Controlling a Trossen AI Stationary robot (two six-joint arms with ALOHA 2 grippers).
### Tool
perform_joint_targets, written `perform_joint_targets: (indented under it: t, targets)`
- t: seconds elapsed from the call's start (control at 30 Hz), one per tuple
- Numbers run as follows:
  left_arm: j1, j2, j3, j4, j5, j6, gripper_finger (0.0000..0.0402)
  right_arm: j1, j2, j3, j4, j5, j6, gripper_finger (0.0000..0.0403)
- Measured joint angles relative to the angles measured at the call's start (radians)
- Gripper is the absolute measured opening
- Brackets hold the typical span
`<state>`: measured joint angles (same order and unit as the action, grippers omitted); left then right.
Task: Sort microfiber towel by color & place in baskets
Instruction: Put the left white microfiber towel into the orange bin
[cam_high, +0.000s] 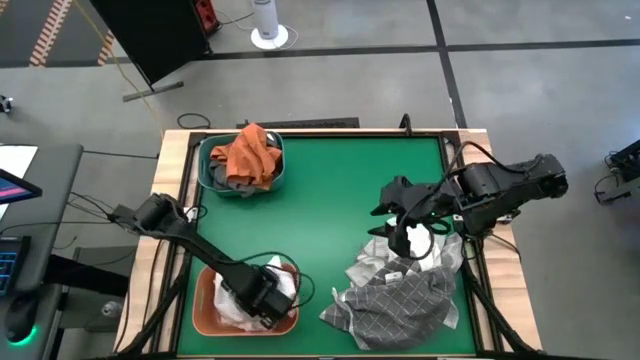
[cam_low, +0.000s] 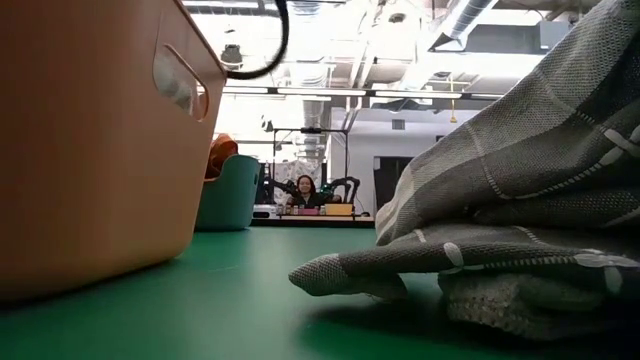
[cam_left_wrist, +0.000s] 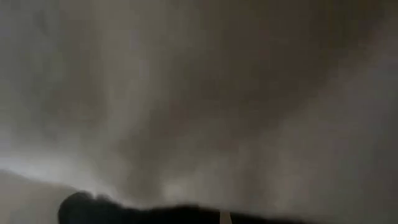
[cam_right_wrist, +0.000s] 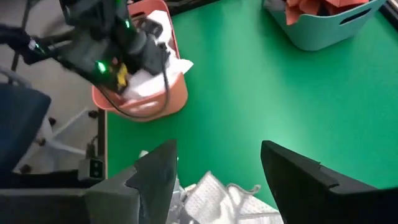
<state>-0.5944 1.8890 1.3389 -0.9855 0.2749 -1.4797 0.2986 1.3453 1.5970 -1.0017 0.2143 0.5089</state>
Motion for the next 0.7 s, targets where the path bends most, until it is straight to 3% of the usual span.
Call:
perform_joint_targets:
  t: [0.37, 0.47, 0.7]
  targets:
    - [-0.002, 0.082, 0.004, 0.038, -0.064, 0.013, 0.0007, 0.058, 0.000, 0.000, 0.011, 0.035, 0.010, 0.0260]
    - [-0.002, 0.075, 0.019, 0.020, -0.082, 0.068, 0.0041, 0.067, 0.000, 0.000, 0.012, 0.059, 0.010, 0.0260]
    - [-0.002, 0.068, 0.056, -0.025, -0.125, 0.163, 0.0160, 0.074, 0.000, 0.000, 0.035, 0.063, 0.014, 0.0260]
